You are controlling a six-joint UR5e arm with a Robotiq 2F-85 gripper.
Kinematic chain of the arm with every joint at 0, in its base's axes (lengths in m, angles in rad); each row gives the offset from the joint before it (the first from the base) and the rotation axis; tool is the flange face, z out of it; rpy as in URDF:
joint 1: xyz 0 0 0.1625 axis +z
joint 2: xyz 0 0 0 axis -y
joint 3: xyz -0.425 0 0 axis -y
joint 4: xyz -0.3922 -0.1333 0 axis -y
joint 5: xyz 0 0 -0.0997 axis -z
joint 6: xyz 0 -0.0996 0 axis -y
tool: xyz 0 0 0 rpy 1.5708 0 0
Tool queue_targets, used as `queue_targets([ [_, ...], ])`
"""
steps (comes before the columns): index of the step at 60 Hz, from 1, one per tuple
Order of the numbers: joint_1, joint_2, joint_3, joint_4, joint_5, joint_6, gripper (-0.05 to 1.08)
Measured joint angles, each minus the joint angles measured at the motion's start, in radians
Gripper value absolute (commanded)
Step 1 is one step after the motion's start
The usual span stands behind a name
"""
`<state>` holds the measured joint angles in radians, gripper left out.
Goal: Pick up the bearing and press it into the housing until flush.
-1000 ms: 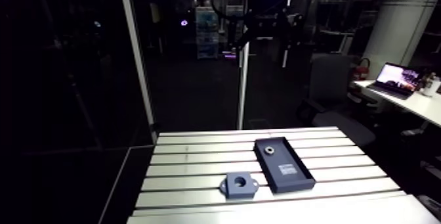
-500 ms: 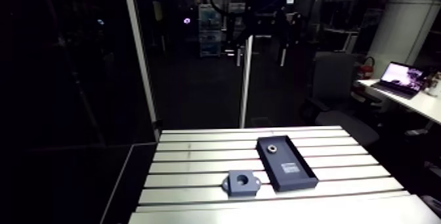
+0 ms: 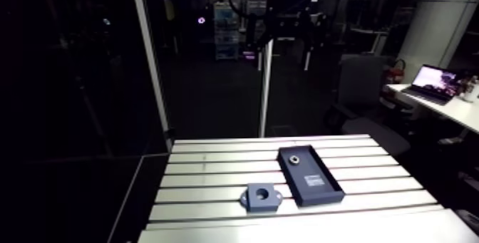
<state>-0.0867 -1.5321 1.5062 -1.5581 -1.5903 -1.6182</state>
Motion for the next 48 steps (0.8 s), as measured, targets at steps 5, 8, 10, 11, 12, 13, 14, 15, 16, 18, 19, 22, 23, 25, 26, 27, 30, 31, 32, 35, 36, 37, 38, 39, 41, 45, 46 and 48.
queue_targets([
  [5, -0.004, 0.004, 0.001, -0.011, -0.001, -0.007, 0.01],
  [8, -0.009, 0.006, 0.001, -0.018, -0.001, -0.012, 0.01],
  [10, -0.013, 0.008, 0.001, -0.023, -0.001, -0.017, 0.01],
  [11, -0.016, 0.010, 0.001, -0.025, -0.001, -0.019, 0.01],
  [12, -0.018, 0.011, 0.002, -0.027, -0.001, -0.021, 0.01],
  [13, -0.021, 0.013, 0.002, -0.029, -0.001, -0.024, 0.01],
  [14, -0.023, 0.015, 0.002, -0.031, -0.001, -0.027, 0.01],
  [15, -0.026, 0.017, 0.002, -0.033, -0.001, -0.029, 0.01],
  [16, -0.029, 0.020, 0.003, -0.035, -0.001, -0.032, 0.01],
  [18, -0.034, 0.024, 0.004, -0.039, -0.001, -0.038, 0.01],
  [19, -0.037, 0.027, 0.004, -0.041, -0.001, -0.041, 0.01],
  [22, -0.045, 0.035, 0.006, -0.048, -0.001, -0.049, 0.01],
  [23, -0.047, 0.037, 0.007, -0.050, -0.001, -0.051, 0.01],
  [25, -0.052, 0.042, 0.009, -0.057, -0.001, -0.056, 0.01],
  [26, -0.055, 0.045, 0.011, -0.061, -0.001, -0.058, 0.01],
  [27, -0.058, 0.048, 0.012, -0.066, -0.001, -0.060, 0.01],
  [30, -0.066, 0.058, 0.015, -0.082, -0.001, -0.065, 0.01],
  [31, -0.068, 0.061, 0.017, -0.088, -0.001, -0.066, 0.01],
  [32, -0.071, 0.064, 0.018, -0.094, -0.001, -0.068, 0.01],
  [35, -0.080, 0.078, 0.021, -0.118, -0.002, -0.072, 0.01],
  [36, -0.082, 0.081, 0.022, -0.123, -0.002, -0.074, 0.01],
  [37, -0.084, 0.086, 0.022, -0.129, -0.003, -0.074, 0.01],
  [38, -0.086, 0.090, 0.023, -0.134, -0.003, -0.075, 0.01],
  [39, -0.087, 0.094, 0.023, -0.140, -0.003, -0.076, 0.01],
  [41, -0.090, 0.100, 0.024, -0.149, -0.004, -0.077, 0.01],
  [45, -0.094, 0.117, 0.024, -0.166, -0.005, -0.079, 0.01],
  [46, -0.095, 0.121, 0.024, -0.170, -0.005, -0.080, 0.01],
  [48, -0.097, 0.128, 0.024, -0.177, -0.005, -0.080, 0.01],
])
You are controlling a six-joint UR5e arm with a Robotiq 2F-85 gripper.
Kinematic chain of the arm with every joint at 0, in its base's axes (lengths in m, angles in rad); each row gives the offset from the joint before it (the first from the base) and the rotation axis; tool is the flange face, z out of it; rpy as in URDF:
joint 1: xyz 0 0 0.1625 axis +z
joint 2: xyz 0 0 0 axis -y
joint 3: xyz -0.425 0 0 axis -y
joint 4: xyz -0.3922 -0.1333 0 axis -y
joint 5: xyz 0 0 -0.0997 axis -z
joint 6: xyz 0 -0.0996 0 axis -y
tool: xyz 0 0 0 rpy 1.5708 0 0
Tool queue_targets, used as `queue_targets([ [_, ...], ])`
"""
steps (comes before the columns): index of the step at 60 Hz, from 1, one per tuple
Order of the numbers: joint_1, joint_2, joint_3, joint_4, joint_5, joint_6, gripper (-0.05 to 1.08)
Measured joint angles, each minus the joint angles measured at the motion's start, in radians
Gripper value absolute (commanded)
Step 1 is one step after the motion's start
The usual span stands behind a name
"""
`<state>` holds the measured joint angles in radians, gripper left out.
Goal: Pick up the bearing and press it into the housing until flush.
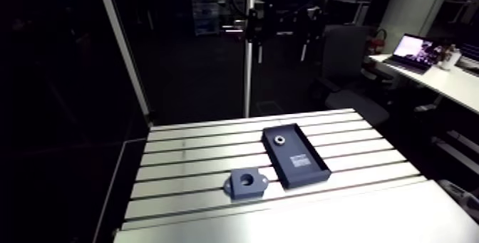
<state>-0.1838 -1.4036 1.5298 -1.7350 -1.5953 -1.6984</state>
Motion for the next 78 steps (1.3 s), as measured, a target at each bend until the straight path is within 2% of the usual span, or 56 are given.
queue_targets([
  [23, -0.027, 0.101, -0.010, -0.081, -0.004, -0.029, 0.01],
  [41, -0.048, 0.159, 0.013, -0.155, -0.003, -0.058, 0.01],
  [59, -0.057, 0.180, 0.072, -0.195, -0.005, -0.070, 0.02],
  [78, -0.072, 0.181, 0.144, -0.267, -0.006, -0.091, 0.15],
])
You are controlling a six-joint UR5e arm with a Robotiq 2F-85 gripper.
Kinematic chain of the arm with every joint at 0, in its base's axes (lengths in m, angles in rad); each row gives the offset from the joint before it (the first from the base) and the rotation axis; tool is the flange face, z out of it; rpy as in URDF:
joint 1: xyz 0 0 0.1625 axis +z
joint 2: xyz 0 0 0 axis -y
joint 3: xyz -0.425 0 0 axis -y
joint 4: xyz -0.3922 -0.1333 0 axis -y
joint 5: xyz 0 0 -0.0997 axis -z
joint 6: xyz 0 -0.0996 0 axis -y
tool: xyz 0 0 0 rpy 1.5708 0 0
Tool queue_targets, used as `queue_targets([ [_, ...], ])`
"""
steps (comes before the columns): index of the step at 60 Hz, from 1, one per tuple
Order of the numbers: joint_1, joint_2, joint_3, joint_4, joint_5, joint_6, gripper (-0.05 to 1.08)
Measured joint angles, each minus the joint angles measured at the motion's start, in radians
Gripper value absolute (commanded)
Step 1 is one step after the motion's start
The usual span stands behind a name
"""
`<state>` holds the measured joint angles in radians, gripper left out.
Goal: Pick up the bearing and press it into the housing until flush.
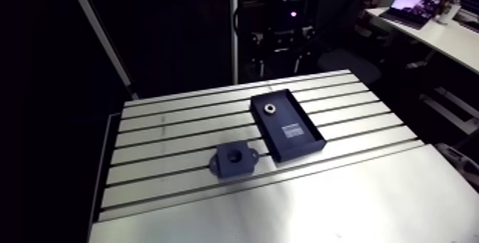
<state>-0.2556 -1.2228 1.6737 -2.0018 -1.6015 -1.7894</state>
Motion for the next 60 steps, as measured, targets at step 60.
queue_targets([
  [60, -0.015, 0.114, 0.032, -0.085, 0.007, 0.015, 0.20],
])
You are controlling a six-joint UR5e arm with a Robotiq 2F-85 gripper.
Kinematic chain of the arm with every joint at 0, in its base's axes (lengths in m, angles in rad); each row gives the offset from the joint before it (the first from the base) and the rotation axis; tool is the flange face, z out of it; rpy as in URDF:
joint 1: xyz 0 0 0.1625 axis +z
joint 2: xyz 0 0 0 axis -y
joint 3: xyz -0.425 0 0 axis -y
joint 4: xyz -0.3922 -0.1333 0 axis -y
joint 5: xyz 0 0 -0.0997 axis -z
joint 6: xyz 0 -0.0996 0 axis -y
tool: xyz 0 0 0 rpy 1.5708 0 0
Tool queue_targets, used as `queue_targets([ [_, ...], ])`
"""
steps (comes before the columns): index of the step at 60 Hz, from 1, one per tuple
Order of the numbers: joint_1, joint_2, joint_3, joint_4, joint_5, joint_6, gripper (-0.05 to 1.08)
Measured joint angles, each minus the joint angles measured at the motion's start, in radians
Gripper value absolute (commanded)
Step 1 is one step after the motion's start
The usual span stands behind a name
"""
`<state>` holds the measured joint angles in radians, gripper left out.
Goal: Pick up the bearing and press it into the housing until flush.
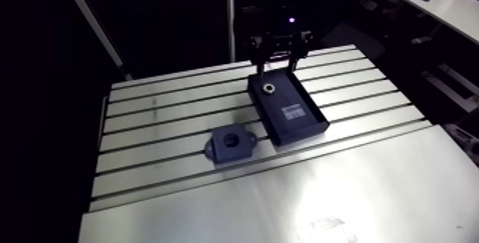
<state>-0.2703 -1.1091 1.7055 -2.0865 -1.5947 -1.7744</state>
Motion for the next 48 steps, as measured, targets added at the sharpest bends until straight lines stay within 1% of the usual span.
queue_targets([
  [10, 0.001, 0.016, -0.001, -0.013, 0.000, 0.001, 0.20],
  [18, 0.004, 0.026, -0.003, -0.023, -0.001, 0.001, 0.23],
  [24, 0.006, 0.033, -0.003, -0.028, -0.002, 0.000, 0.28],
  [31, 0.008, 0.038, -0.004, -0.030, -0.003, 0.000, 0.29],
  [35, 0.008, 0.041, -0.004, -0.031, -0.004, 0.000, 0.32],
  [42, 0.010, 0.048, -0.005, -0.032, -0.004, 0.000, 0.33],
  [45, 0.011, 0.050, -0.005, -0.032, -0.004, 0.000, 0.36],
  [48, 0.011, 0.052, -0.005, -0.032, -0.005, 0.000, 0.37],
])
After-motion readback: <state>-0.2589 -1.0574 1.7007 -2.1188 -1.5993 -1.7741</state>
